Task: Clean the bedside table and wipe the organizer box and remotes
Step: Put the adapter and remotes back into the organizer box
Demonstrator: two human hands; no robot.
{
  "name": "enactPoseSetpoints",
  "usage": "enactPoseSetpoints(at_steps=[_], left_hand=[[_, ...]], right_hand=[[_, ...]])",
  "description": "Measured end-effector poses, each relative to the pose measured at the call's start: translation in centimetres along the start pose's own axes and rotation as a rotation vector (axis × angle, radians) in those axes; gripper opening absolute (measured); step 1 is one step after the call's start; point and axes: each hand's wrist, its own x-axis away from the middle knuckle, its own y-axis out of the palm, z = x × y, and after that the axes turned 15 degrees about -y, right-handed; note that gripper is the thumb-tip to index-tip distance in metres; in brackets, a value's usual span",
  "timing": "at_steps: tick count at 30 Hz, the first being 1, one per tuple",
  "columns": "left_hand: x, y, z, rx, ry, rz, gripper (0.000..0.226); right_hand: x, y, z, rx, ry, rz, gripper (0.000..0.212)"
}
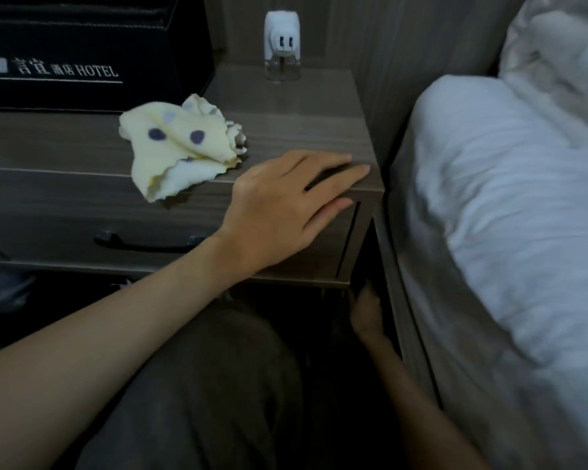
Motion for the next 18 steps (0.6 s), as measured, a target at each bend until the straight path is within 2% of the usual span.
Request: enactPoseSetpoints(at_steps=[2,8,11,13,14,16,18], left_hand=[[0.0,-0.2,-0.1,0.001,-0.011,-0.034,0.035],[-0.2,-1.9,0.2,0.056,-0.088,-0.181,0.038],[-0.4,-2.5,0.2,0.095,-0.120,-0.189,0.036],[-1.2,-3.6,0.3,0.152,-0.147,-0.327,0.038],[-1.8,-4.2,0.3,0.187,-0.182,-0.451,0.041],[-2.8,-5.6,0.2,0.305,-0.269,-0.626,0.047],[-3.7,-7.1,0.1,0.516,-0.389,-0.630,0.046]], right_hand=[[0.7,-2.3,-2.2,-0.095,-0.016,0.046,0.051],[3.7,-9.4,-7.3,-0.312,-0.143,0.188,0.047],[4.6,-13.0,-10.2,-0.400,-0.119,0.261,0.046],[5.4,-15.9,-12.7,-0.425,-0.164,0.335,0.028],[5.8,-17.3,-14.1,-0.428,-0.200,0.371,0.021],[6.6,-19.9,-16.7,-0.429,-0.246,0.426,0.022],[6.9,-21.9,-19.4,-0.439,-0.272,0.474,0.024]])
